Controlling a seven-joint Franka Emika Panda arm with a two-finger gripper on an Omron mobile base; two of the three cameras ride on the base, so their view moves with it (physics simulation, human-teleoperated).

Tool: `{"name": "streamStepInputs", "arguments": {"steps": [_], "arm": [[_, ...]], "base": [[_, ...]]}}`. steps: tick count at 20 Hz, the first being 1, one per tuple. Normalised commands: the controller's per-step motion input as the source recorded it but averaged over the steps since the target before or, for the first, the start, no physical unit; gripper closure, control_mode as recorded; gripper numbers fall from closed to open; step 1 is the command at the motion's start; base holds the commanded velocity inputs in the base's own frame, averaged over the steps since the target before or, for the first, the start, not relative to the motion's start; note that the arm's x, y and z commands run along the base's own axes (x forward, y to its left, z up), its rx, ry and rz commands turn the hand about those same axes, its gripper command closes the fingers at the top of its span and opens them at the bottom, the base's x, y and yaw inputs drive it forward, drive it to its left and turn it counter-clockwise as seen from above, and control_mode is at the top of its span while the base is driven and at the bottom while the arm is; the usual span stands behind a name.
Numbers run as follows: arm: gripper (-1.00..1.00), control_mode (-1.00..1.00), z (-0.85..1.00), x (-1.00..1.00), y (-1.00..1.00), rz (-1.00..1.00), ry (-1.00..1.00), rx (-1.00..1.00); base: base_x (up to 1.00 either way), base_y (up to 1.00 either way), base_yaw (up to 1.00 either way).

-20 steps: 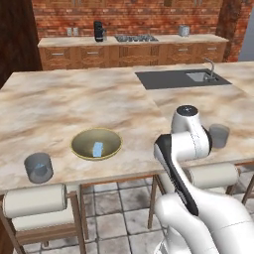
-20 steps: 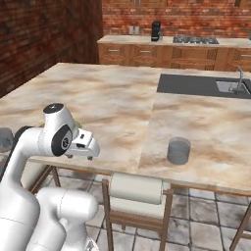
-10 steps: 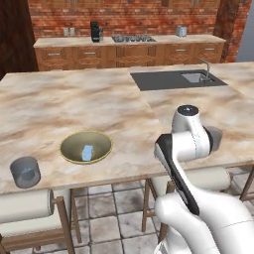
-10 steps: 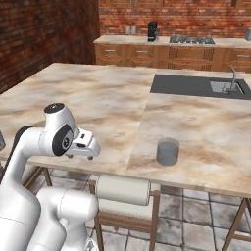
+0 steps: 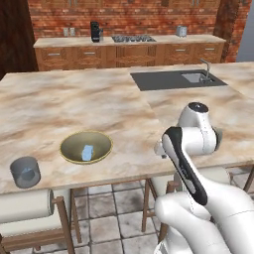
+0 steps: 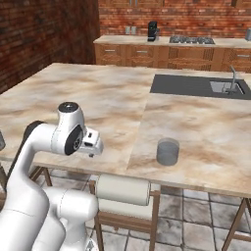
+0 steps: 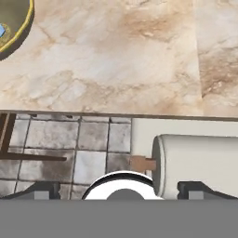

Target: There are four ice cubes in the ice bowl. Place two ice cubes in each glass of water.

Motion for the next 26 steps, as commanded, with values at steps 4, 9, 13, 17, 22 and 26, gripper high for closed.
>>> {"name": "streamStepInputs", "arguments": {"steps": [4,9,13,17,22,26], "arm": [[-1.0,-1.0,0.29,0.11,0.49,0.26,0.06,0.14],[-1.0,-1.0,0.31,0.0,0.75,0.18,0.03,0.04],[-1.0,-1.0,0.26,0.0,0.73,0.2,0.0,0.08],[-1.0,-1.0,0.26,0.0,0.64,0.13,0.0,0.04],[-1.0,-1.0,0.11,0.0,0.64,0.0,0.0,-0.02],[-1.0,-1.0,0.0,0.06,0.68,-0.02,0.0,-0.07]], "base": [[0.0,0.0,0.0],[0.0,0.0,0.0],[0.0,0.0,0.0],[0.0,0.0,0.0],[0.0,0.0,0.0],[0.0,0.0,0.0]]}}
